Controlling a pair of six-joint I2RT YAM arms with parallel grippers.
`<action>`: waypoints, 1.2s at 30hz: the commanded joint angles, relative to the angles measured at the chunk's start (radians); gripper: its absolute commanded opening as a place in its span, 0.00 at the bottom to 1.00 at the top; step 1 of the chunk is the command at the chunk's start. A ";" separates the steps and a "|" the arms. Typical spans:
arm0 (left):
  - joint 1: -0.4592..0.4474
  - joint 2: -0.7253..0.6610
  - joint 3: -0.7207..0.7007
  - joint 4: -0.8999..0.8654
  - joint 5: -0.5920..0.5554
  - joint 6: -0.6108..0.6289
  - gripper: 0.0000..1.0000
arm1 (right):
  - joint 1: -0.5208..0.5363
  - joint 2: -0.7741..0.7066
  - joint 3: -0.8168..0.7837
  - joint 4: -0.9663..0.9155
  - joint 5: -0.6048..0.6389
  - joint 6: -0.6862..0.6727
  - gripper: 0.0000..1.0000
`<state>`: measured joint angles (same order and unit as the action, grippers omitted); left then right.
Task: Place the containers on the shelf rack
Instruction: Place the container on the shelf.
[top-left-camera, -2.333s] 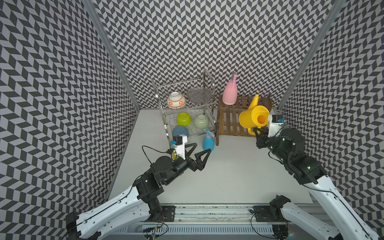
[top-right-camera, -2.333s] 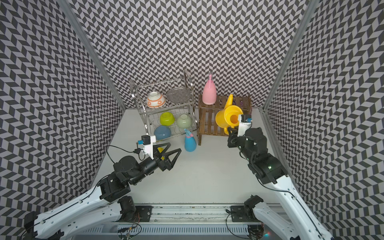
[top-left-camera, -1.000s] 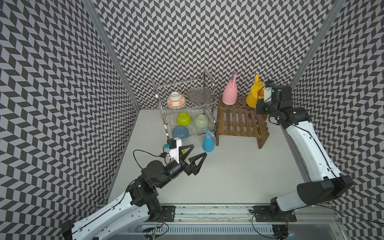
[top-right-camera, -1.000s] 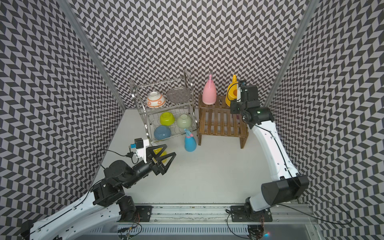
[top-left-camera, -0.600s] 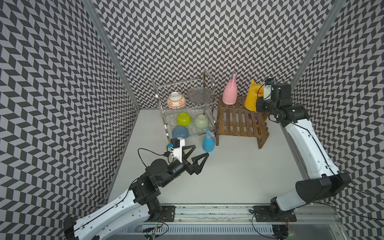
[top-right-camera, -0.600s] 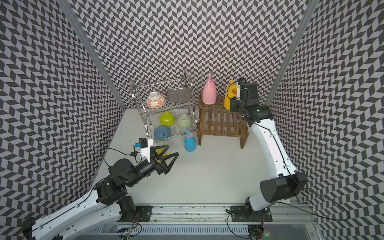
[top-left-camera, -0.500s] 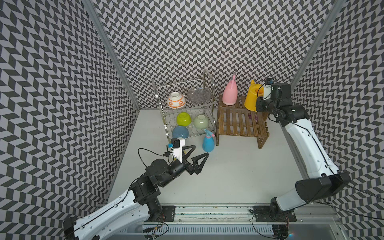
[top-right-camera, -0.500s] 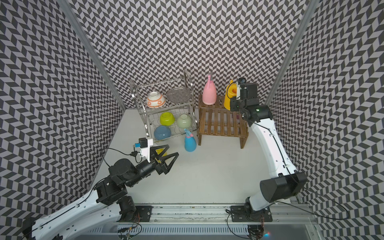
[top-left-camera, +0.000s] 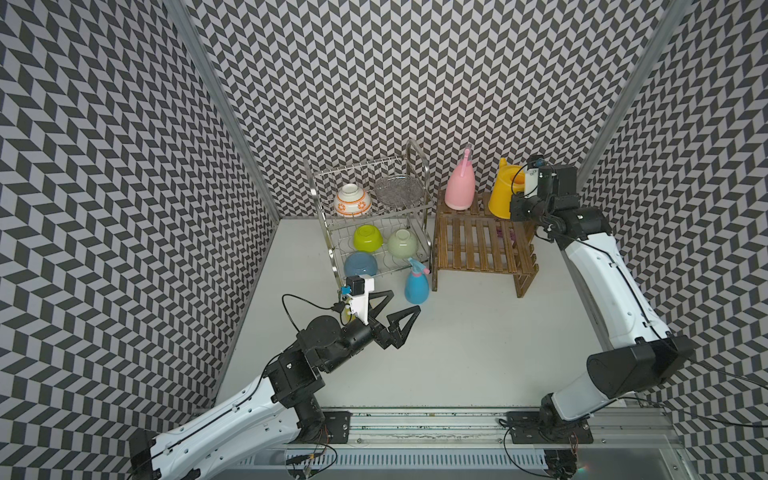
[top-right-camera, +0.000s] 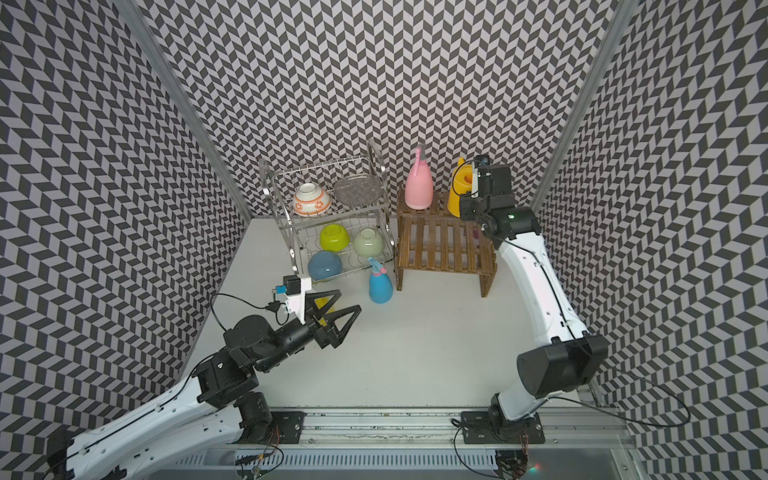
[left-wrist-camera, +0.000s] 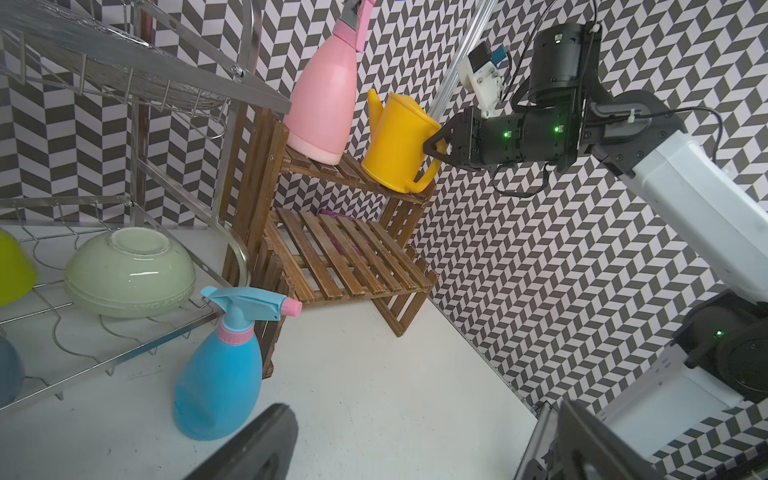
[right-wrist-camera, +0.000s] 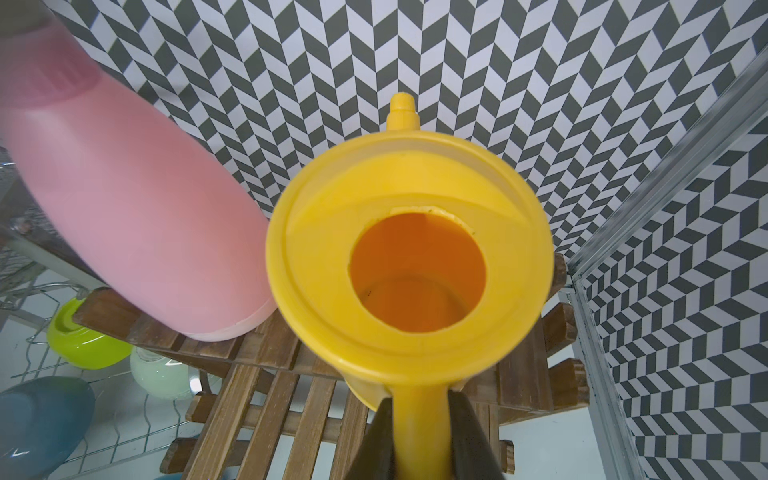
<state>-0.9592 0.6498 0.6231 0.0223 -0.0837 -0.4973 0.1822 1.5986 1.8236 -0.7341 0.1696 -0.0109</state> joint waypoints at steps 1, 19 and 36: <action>0.007 0.005 0.038 0.015 0.002 0.020 1.00 | -0.008 0.019 0.026 0.061 0.019 -0.013 0.21; 0.006 0.026 0.058 0.038 0.002 0.007 1.00 | -0.013 -0.198 -0.078 0.134 -0.093 0.022 0.60; 0.016 -0.041 -0.032 0.162 -0.025 -0.145 1.00 | 0.102 -0.972 -1.099 0.976 -1.029 0.193 0.71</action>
<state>-0.9520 0.6147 0.6044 0.1486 -0.0929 -0.6132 0.2512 0.6785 0.8577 -0.0383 -0.6243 0.1318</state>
